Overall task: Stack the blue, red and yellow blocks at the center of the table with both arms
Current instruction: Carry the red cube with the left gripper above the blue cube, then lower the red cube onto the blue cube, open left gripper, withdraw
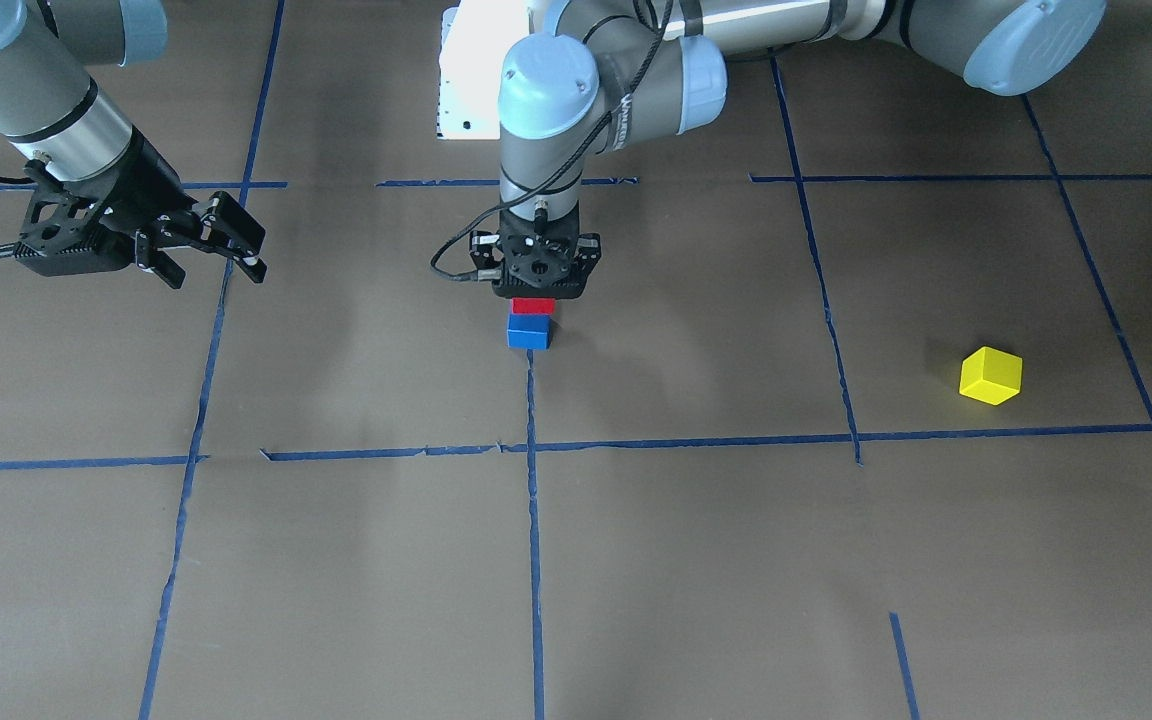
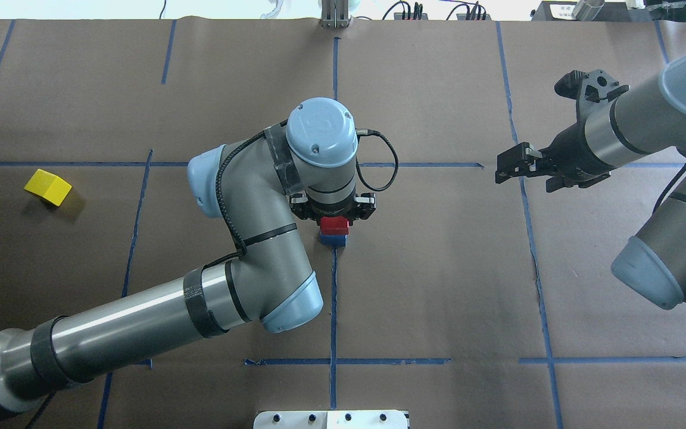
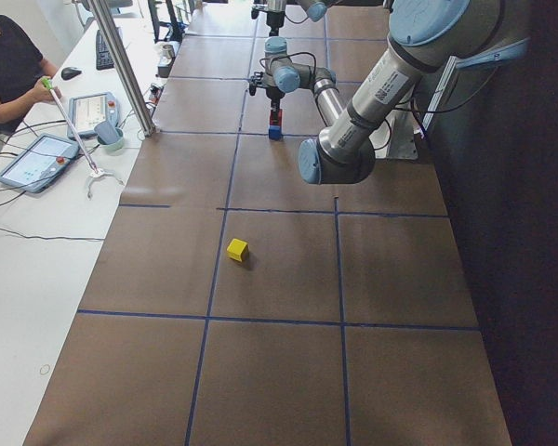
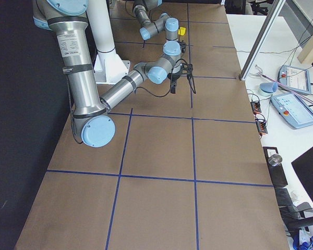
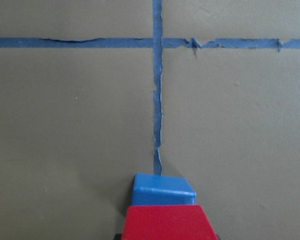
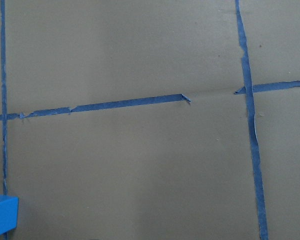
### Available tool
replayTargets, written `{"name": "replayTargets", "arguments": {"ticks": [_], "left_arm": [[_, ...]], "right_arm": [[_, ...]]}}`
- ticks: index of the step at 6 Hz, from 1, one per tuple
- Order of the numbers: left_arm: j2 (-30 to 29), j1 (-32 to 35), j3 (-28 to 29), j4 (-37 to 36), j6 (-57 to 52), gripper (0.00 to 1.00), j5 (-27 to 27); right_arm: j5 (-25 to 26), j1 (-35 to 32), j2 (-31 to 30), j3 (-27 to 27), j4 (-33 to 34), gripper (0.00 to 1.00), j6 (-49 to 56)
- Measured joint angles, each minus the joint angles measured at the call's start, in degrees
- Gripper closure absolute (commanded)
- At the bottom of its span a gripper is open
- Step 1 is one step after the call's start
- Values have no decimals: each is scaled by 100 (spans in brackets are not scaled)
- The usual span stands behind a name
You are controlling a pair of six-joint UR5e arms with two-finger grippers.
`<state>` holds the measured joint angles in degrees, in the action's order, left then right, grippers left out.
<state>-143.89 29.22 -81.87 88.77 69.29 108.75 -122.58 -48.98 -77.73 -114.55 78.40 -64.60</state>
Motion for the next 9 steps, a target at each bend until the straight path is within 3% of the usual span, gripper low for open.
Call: {"name": "replayTargets", "arguments": {"ticks": [3,4,5,6,7,8,9], "left_arm": [[-52,-4,185,2,-14,91,-93],[-46,-4,190,6,-18,84,-103],[-46,-4,190,8,-20,58,-107],[-49,-4,190,6,-18,50,-108],[-54,-8,190,2,-14,30,-108],[-55,-23,186,1,-10,0,-108],[-53,-42,179,0,-5,0,-111]], "right_arm": [[16,8,-5,9,-6,0,0],[21,10,-6,15,-2,0,0],[23,11,-9,22,-1,0,0],[24,11,-12,26,0,0,0],[22,11,-14,28,-2,0,0],[18,11,-14,29,-7,0,0],[18,11,-13,29,-6,0,0]]}}
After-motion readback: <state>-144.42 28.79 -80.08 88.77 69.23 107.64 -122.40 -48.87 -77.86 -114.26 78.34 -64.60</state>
